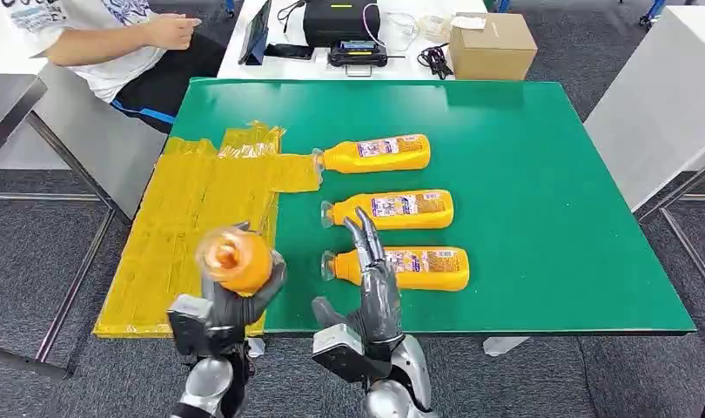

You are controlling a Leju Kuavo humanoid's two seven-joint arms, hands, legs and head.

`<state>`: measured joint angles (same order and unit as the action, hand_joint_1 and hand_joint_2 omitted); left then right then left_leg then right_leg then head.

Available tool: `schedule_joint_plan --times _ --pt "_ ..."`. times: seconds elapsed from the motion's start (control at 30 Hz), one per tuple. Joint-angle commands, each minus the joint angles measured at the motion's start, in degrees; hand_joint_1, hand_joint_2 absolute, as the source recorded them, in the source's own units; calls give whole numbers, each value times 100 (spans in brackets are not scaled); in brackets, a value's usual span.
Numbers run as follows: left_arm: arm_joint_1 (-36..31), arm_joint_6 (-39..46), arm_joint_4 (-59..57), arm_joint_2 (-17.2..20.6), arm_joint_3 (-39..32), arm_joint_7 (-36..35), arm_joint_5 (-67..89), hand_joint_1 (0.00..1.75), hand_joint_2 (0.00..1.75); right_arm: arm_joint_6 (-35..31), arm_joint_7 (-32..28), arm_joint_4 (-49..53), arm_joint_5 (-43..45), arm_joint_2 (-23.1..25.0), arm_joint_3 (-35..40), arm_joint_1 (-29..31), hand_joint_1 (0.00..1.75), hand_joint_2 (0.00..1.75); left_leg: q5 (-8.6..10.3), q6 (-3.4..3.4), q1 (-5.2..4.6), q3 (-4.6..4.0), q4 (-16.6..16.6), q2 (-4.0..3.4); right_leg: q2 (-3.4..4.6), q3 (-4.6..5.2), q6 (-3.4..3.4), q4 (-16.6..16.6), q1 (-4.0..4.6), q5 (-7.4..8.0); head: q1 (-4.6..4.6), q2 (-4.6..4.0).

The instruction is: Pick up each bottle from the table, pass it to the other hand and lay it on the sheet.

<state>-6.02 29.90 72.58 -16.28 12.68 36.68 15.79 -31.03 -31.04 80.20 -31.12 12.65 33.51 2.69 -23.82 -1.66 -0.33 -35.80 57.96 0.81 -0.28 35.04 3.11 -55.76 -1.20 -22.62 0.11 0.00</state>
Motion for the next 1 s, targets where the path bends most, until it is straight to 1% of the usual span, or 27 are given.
schedule_joint_plan --times 0.03,0.07,0.1,0.13,0.17,0.2,0.23,0.27,0.3,0.33,0.37,0.4,0.43,0.47,0.5,0.57,0.6,0.63,0.67,0.77,0.93,0.97,1.0 --pt "-1461 1010 -1848 449 -1070 -166 2513 175 175 253 -221 652 406 -135 9 158 0 0 -2 11 6 23 -6 -6 3 -23 -14 6 7 -1 0 0" --pt "-1555 1010 -1982 360 -1357 -64 2741 175 175 233 -257 717 517 -172 11 159 0 0 -8 16 10 33 -2 -12 7 -34 -19 4 12 -5 -2 0" --pt "-1638 1010 -2043 355 -1581 -218 3477 175 175 257 -322 745 711 -190 -7 169 0 0 -2 10 5 20 -5 -14 9 -18 -12 4 6 2 -2 0" --pt "-1726 1010 -2155 289 -1851 -219 3846 175 175 279 -349 793 790 -166 -42 156 0 0 -8 13 9 29 -2 -17 10 -28 -16 3 10 -2 -2 0" --pt "-1806 1010 -2213 297 -2020 -322 4370 175 175 353 -356 807 960 -153 -63 152 0 0 -13 17 14 37 1 -23 15 -35 -21 2 16 -5 -2 0" --pt "-1857 1010 -2261 246 -2225 -286 4623 175 175 350 -376 852 955 -117 -91 125 0 0 -4 10 8 24 -3 -12 5 -24 -13 3 9 -1 -2 0" --pt "-1922 1010 -2371 290 -2253 -491 5008 175 175 372 -392 893 970 -108 -84 113 0 0 -11 13 13 36 -1 -14 7 -36 -18 3 14 -7 0 0" --pt "-1978 1010 -2438 266 -2397 -453 5069 175 175 381 -396 930 982 -99 -86 98 0 0 -6 10 9 24 -1 -16 10 -23 -12 2 9 -3 -2 0" --pt "-2025 1010 -2525 373 -2367 -756 5631 175 175 415 -410 976 1031 -90 -81 80 0 0 -16 14 13 39 3 -22 14 -36 -18 -2 13 -10 -2 0" --pt "-2036 1010 -2512 370 -2395 -870 5804 175 175 430 -416 997 1047 -89 -77 74 0 0 -6 10 9 25 -1 -18 10 -23 -13 1 9 -3 -2 0" --pt "-2106 1010 -2703 431 -2398 -1019 5940 175 175 443 -417 1013 1056 -89 -68 72 0 0 -15 15 14 40 1 -22 12 -39 -19 1 15 -11 -2 0" --pt "-2106 1010 -2703 431 -2398 -1019 5940 175 175 443 -417 1013 1056 -89 -68 72 0 0 -5 11 7 27 -3 -15 5 -25 -14 1 8 -5 -2 0" --pt "-2106 1010 -2703 431 -2398 -1019 5940 175 175 443 -417 1013 1056 -89 -68 72 0 0 -12 15 12 39 -1 -17 6 -38 -19 1 13 -10 0 0" --pt "-2229 1010 -2999 565 -2287 -1326 6265 175 175 478 -418 1033 1094 -89 -72 71 0 0 -6 12 9 28 -2 -13 5 -27 -14 2 9 -5 0 0" --pt "-2319 1010 -3262 710 -2105 -1818 6770 175 175 526 -426 1060 1150 -87 -78 64 0 0 -11 16 13 38 0 -18 9 -37 -19 1 14 -8 -2 0" --pt "-2589 1010 -3856 944 -1815 -2326 7082 175 175 659 -374 1106 1249 -86 -112 41 0 0 0 9 5 20 -4 -7 -1 -18 -11 1 5 -2 0 0" --pt "-2789 1010 -4307 1043 -1690 -2571 7217 175 175 706 -364 1112 1269 -80 -133 33 0 0 -5 14 11 29 -1 -7 -2 -29 -17 1 11 -6 0 0" --pt "-2902 1010 -4506 1179 -1499 -2830 7421 175 175 780 -350 1107 1277 -80 -139 31 0 0 -9 18 14 41 0 -8 -2 -41 -23 1 15 -9 0 0" --pt "-2981 1010 -4662 1254 -1273 -3000 7421 175 175 796 -348 1103 1279 -72 -150 28 0 0 -3 14 10 27 -3 -8 1 -26 -17 1 11 -3 -2 0" --pt "-3015 1010 -4697 1276 -1272 -2990 7405 175 175 800 -350 1094 1277 -65 -155 28 0 0 0 9 7 15 -2 -15 3 -11 -12 -1 7 -1 -2 0" --pt "-3015 1010 -4697 1276 -1272 -2990 7405 175 175 800 -350 1094 1277 -65 -155 28 0 0 -12 12 13 30 3 -23 10 -28 -16 -1 13 -9 0 0" --pt "-3015 1010 -4697 1276 -1272 -2990 7405 175 175 800 -350 1094 1277 -65 -155 28 0 0 -7 10 9 21 1 -21 8 -19 -12 -2 9 -6 0 0" --pt "-3015 1010 -4697 1276 -1272 -2990 7405 175 175 800 -350 1094 1277 -65 -155 28 0 0 -16 14 14 36 4 -26 12 -33 -18 -3 14 -12 0 0"
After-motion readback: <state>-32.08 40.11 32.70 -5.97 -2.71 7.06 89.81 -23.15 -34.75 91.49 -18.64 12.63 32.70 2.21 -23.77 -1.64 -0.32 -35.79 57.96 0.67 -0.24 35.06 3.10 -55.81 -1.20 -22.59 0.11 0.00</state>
